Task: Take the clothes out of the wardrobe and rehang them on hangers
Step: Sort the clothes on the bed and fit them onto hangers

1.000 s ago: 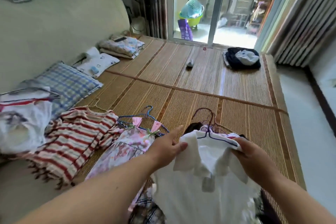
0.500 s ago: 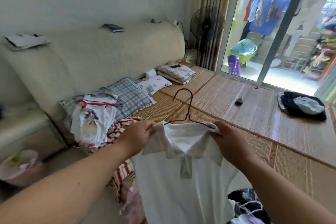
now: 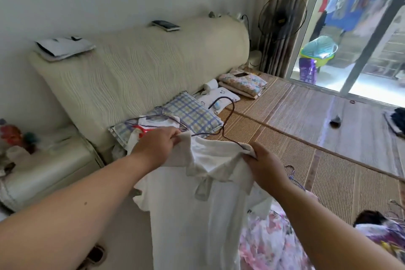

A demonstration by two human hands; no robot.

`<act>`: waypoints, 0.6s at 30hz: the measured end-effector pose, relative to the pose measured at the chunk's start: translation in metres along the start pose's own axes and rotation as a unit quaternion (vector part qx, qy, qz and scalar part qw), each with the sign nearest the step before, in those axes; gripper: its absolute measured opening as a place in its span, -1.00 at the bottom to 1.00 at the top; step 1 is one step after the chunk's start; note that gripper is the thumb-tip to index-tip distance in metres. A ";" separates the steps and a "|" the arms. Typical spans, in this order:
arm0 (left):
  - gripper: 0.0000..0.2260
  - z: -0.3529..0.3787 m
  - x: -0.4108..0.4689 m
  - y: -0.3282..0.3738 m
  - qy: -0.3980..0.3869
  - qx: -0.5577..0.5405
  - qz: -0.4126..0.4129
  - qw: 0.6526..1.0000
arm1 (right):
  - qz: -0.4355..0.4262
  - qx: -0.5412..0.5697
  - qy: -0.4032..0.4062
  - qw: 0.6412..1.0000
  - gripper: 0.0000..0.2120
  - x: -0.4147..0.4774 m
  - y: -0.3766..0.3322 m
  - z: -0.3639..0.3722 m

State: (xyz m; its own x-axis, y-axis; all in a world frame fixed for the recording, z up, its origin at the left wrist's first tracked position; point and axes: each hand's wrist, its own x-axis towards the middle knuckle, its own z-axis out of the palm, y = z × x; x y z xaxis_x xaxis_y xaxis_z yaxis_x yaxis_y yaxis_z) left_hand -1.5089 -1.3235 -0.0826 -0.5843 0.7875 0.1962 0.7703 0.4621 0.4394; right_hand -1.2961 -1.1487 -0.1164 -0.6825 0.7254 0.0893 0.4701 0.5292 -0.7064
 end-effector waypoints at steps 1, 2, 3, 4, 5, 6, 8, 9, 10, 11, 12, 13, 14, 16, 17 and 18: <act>-0.85 -0.005 0.009 -0.009 0.003 0.001 0.006 1.000 | 0.002 0.002 0.007 1.000 -0.87 0.007 -0.008 0.008; -0.85 -0.009 0.017 -0.016 0.009 0.002 0.010 1.000 | 0.004 0.007 0.013 1.000 -0.87 0.013 -0.013 0.014; -0.86 -0.011 0.025 -0.024 0.016 0.003 0.016 1.000 | 0.006 0.013 0.018 1.000 -0.88 0.022 -0.018 0.021; -0.86 -0.012 0.033 -0.031 0.021 0.003 0.023 1.000 | 0.010 0.020 0.025 0.999 -0.89 0.030 -0.020 0.027; -0.86 -0.011 0.043 -0.039 0.023 0.006 0.031 0.999 | 0.014 0.023 0.028 0.999 -0.89 0.038 -0.022 0.034; -0.86 -0.009 0.052 -0.046 0.019 0.007 0.032 0.999 | 0.017 0.024 0.029 0.999 -0.90 0.046 -0.021 0.040; -0.87 0.001 0.068 -0.059 0.000 0.008 0.026 1.000 | 0.028 0.022 0.020 0.999 -0.89 0.059 -0.016 0.055; -0.87 0.008 0.076 -0.066 -0.011 0.009 0.023 1.000 | 0.036 0.021 0.015 0.999 -0.89 0.065 -0.011 0.062; -0.88 0.017 0.086 -0.073 -0.028 0.009 0.021 0.999 | 0.046 0.020 0.010 0.999 -0.89 0.072 -0.004 0.071; -0.88 0.028 0.094 -0.081 -0.045 0.007 0.018 0.999 | 0.059 0.020 0.004 0.998 -0.89 0.079 0.003 0.079; -0.89 0.039 0.102 -0.087 -0.062 0.004 0.015 0.998 | 0.072 0.018 -0.003 0.997 -0.88 0.084 0.010 0.087; -0.89 0.052 0.113 -0.094 -0.081 0.002 0.011 0.997 | 0.086 0.016 -0.010 0.996 -0.87 0.094 0.019 0.096; -0.89 0.065 0.123 -0.100 -0.098 0.003 0.007 0.995 | 0.098 0.017 -0.016 0.995 -0.87 0.103 0.028 0.104; -0.85 0.094 0.148 -0.110 -0.129 0.008 -0.001 0.992 | 0.120 0.027 -0.027 0.992 -0.88 0.125 0.050 0.120; -0.83 0.107 0.159 -0.113 -0.143 0.009 -0.009 0.990 | 0.127 0.030 -0.033 0.991 -0.86 0.135 0.060 0.126; -0.83 0.124 0.175 -0.116 -0.157 0.012 -0.018 0.987 | 0.135 0.032 -0.038 0.990 -0.82 0.150 0.073 0.133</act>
State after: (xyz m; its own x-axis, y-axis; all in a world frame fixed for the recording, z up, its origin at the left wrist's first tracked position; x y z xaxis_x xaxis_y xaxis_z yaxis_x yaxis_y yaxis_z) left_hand -1.6689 -1.1892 -0.2077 -0.5064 0.8563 -0.1016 0.7584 0.4984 0.4201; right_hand -1.4384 -1.0596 -0.2483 -0.5784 0.7997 -0.1609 0.6066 0.2898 -0.7403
